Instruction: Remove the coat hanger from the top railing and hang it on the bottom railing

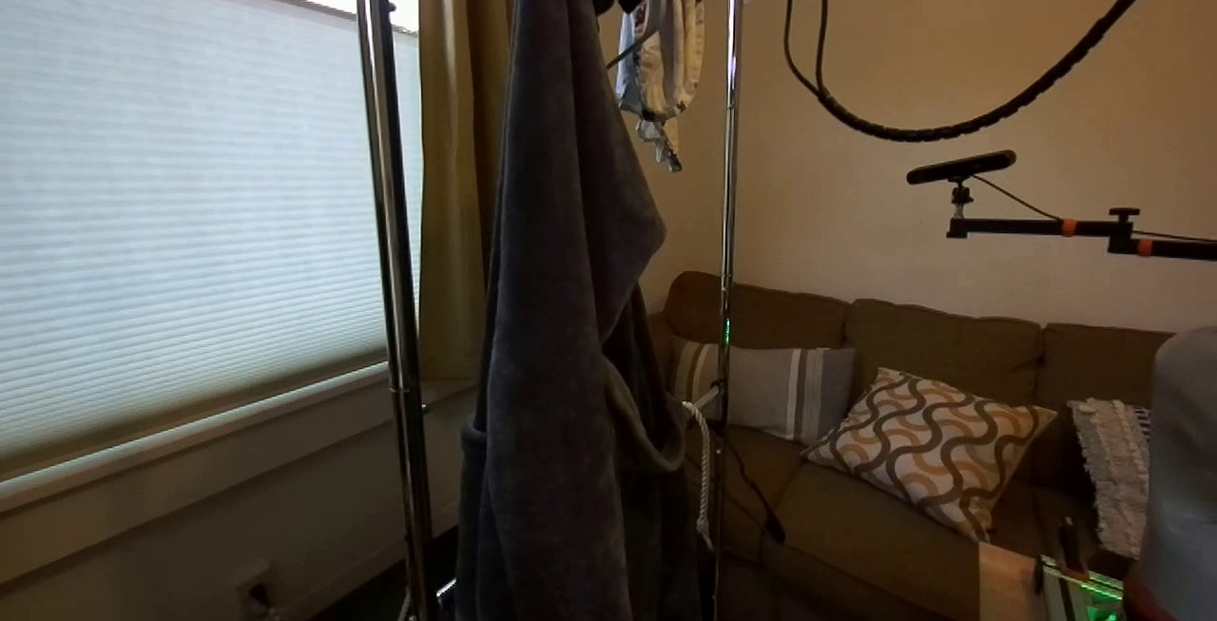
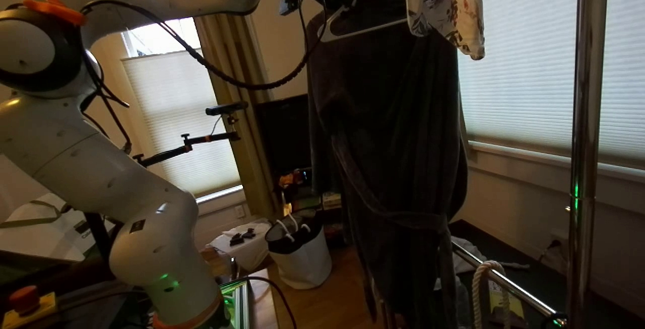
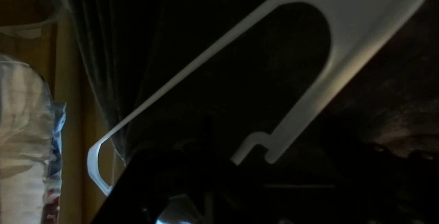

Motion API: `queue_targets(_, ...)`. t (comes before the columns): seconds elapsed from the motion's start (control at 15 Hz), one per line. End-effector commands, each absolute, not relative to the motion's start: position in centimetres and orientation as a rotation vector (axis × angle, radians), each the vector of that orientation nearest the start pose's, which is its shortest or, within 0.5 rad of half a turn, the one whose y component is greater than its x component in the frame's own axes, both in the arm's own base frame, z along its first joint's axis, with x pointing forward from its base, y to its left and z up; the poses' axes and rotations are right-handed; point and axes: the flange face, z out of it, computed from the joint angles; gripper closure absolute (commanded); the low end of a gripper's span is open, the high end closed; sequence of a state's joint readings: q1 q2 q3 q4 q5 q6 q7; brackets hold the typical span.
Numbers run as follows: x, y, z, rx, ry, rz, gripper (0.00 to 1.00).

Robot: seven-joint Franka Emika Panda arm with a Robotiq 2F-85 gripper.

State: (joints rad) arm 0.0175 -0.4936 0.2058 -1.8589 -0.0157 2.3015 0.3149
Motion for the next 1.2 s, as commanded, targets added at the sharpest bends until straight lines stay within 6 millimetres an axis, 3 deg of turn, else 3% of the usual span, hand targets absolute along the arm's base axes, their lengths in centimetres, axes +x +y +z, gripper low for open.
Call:
queue_targets(0.0,39.2,13.0,81.6,-2.790,0.194,-1.454,0.50)
queue_targets(0.27,37.2,11.9,82.1,-2.881,0.325,-1.539,0.81)
queue_targets(0.47,36.9,10.6,81.9,-2.943,0.391,-1.484,0.99)
queue_targets(0.87,36.3,9.1,82.5,-2.934,0.503,-1.538,0.98)
queue_targets(1.13,34.2,10.6,83.9,-2.859,0.477,-1.764,0.97)
